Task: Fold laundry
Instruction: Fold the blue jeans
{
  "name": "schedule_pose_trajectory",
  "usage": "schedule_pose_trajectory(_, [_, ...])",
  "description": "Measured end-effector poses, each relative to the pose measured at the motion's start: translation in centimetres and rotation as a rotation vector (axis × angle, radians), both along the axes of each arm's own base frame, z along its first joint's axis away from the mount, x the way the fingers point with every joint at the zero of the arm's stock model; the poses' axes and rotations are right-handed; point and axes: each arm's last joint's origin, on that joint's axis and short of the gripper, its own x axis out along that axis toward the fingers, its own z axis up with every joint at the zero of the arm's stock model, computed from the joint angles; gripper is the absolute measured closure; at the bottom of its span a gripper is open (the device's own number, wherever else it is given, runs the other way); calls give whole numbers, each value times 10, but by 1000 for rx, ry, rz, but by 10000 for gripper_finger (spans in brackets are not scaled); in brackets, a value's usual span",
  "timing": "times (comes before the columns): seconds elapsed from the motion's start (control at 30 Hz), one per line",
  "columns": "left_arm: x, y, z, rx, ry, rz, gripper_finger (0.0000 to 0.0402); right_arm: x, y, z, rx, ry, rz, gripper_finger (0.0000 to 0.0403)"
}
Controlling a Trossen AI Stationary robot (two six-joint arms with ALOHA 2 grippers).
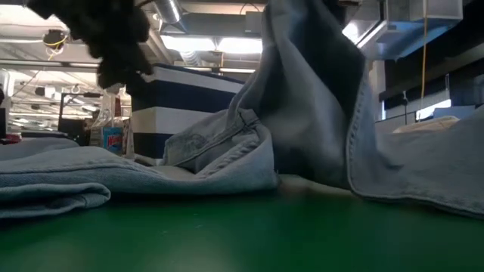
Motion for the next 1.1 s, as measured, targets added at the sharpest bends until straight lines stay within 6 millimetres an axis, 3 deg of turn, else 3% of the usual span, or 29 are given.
schedule_pose_trajectory(0.17, [13, 26, -9, 124, 16, 179, 223, 5, -32, -5, -77, 58, -33, 156])
schedule_pose_trajectory(0.43, [42, 77, -63, 90, 181, 253, 224, 4, -72, -14, -212, 166, -73, 169])
schedule_pose_trajectory(0.63, [50, 96, -99, -55, 249, 236, 234, 3, -83, -15, -275, 178, -12, 171])
schedule_pose_trajectory(0.77, [57, 95, -103, -136, 190, 139, 291, 3, -83, -15, -349, 176, 50, 171])
schedule_pose_trajectory(0.9, [57, 93, -83, -145, 125, 97, 383, 2, -83, -16, -404, 185, 93, 171])
schedule_pose_trajectory(1.0, [60, 87, -38, -83, 1, 60, 391, -1, -86, -11, -425, 219, 107, 171])
schedule_pose_trajectory(1.1, [56, 73, 20, 47, -144, -27, 396, -5, -92, 4, -450, 264, 86, 171])
